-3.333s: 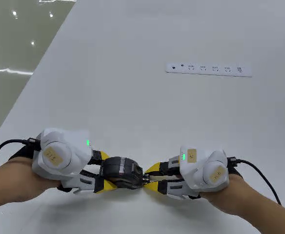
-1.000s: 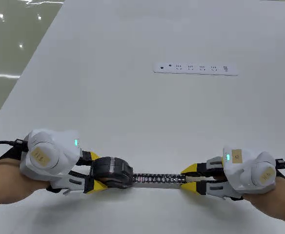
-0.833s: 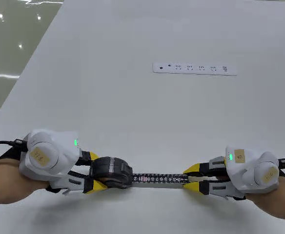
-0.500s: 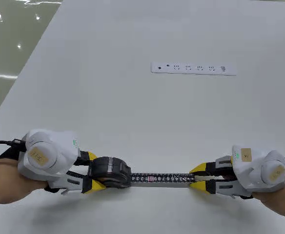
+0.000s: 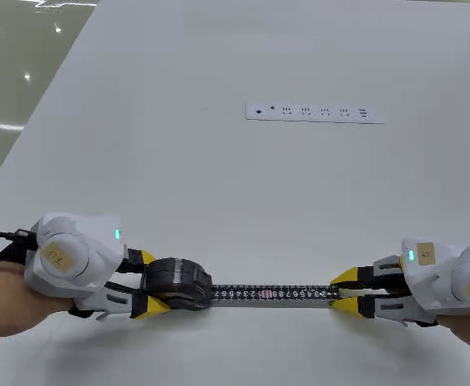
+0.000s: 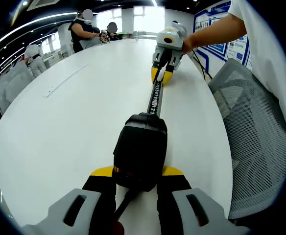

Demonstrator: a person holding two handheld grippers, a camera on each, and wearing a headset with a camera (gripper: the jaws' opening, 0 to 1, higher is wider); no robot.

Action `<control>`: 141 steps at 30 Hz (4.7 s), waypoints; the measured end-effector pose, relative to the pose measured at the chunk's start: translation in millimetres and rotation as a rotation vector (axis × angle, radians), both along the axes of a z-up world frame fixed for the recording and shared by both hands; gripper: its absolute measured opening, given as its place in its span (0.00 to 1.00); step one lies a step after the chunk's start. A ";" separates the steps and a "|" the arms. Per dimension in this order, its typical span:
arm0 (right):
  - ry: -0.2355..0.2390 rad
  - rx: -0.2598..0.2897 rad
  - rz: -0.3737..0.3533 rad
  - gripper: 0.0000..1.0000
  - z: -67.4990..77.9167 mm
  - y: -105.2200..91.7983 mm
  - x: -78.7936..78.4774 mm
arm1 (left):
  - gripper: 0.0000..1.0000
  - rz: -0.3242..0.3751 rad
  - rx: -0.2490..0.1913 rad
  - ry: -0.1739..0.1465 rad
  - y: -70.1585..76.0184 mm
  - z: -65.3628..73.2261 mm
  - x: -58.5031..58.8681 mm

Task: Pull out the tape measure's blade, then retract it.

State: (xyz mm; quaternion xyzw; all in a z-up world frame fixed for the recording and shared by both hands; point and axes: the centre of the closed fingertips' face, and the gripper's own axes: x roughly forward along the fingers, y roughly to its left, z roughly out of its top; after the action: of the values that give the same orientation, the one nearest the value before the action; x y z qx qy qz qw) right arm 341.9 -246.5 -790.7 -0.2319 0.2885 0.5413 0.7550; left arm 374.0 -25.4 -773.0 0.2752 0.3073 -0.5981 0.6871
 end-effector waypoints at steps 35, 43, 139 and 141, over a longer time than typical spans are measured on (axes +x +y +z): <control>0.010 -0.062 -0.056 0.10 4.8 -47.3 -8.3 | 0.26 0.005 0.000 0.002 -0.6 0.5 -0.5; 0.014 -0.069 -0.073 0.10 4.3 -59.9 -9.9 | 0.26 0.007 -0.002 0.002 -0.8 0.3 -0.2; 0.035 0.088 -0.498 0.84 53.6 -43.5 -63.3 | 0.79 0.571 -0.256 0.004 50.5 50.1 -49.2; 0.030 0.091 -0.508 0.84 54.3 -43.9 -66.0 | 0.80 0.586 -0.258 0.003 53.2 49.4 -51.6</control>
State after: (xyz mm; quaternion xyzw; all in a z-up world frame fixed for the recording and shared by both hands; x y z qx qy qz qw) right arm 275.9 -290.4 -736.5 -0.1095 0.3241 0.3502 0.8720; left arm 322.4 27.7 -723.6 0.0845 0.2962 -0.4093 0.8588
